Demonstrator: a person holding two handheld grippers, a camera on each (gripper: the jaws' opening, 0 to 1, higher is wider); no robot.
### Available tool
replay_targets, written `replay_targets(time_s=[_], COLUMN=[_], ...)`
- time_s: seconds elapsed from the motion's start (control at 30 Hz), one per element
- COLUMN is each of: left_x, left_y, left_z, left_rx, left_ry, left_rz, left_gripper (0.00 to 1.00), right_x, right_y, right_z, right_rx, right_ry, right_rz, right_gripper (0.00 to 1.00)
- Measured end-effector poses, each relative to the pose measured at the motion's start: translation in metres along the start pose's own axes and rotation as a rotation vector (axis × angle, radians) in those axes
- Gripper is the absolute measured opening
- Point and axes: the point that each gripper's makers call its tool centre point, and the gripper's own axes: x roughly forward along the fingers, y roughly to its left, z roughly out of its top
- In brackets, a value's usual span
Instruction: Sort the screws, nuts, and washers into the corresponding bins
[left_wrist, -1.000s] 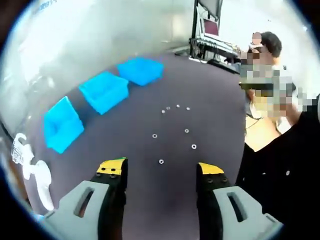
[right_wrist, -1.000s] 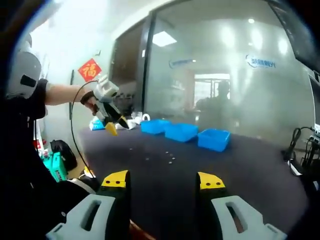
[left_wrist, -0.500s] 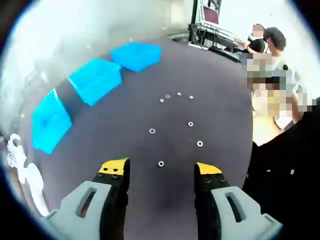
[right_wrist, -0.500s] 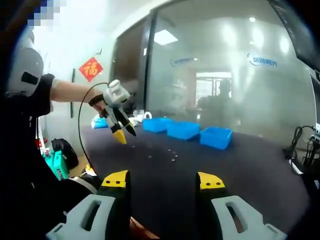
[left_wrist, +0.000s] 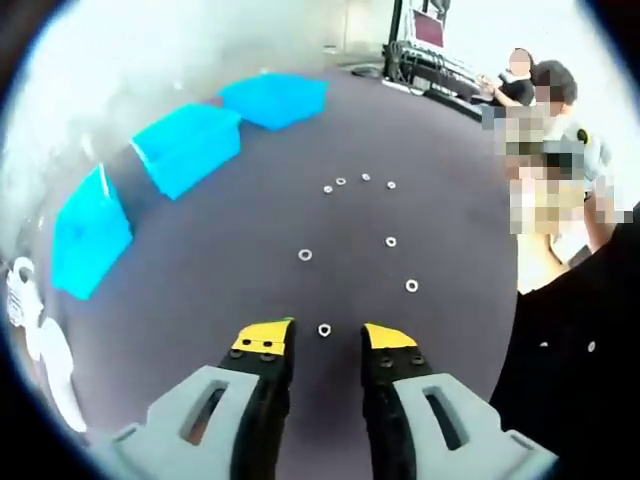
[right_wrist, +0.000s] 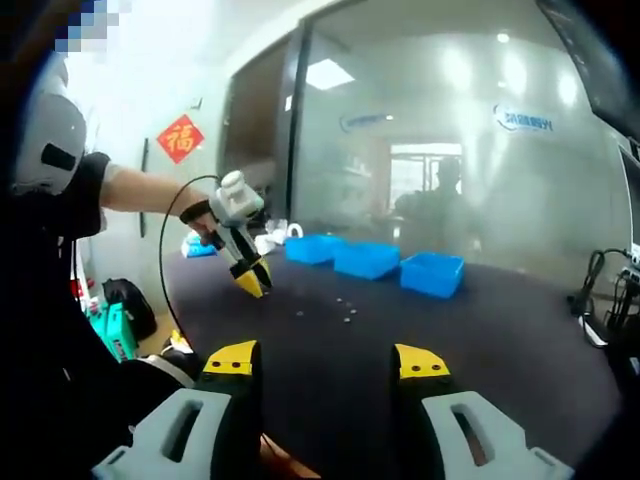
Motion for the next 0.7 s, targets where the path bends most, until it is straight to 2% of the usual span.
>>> replay_targets(time_s=[0.37,0.47,0.7], left_x=[0.0043,0.0039,0.0042], left_y=[0.0063,0.0055,0.006], left_z=[-0.0044,-0.0049,-0.0043], left_rx=[-0.033,-0.035,-0.027], left_ry=[-0.002,0.002,-0.02], left_rz=[0.007,0.005,0.009], left_gripper=[0.1,0.03,0.03], right_x=[0.0001,-0.0007,-0.0001], right_y=[0.0025,0.0018,0.0037], right_z=[-0.0008,-0.0002,-0.0007], right_rx=[-0.002,-0.002,0.001], right_ry=[0.001,0.0,-0.001], right_rz=[0.003,0.0,0.002], right_gripper=[0.47,0.47,0.47])
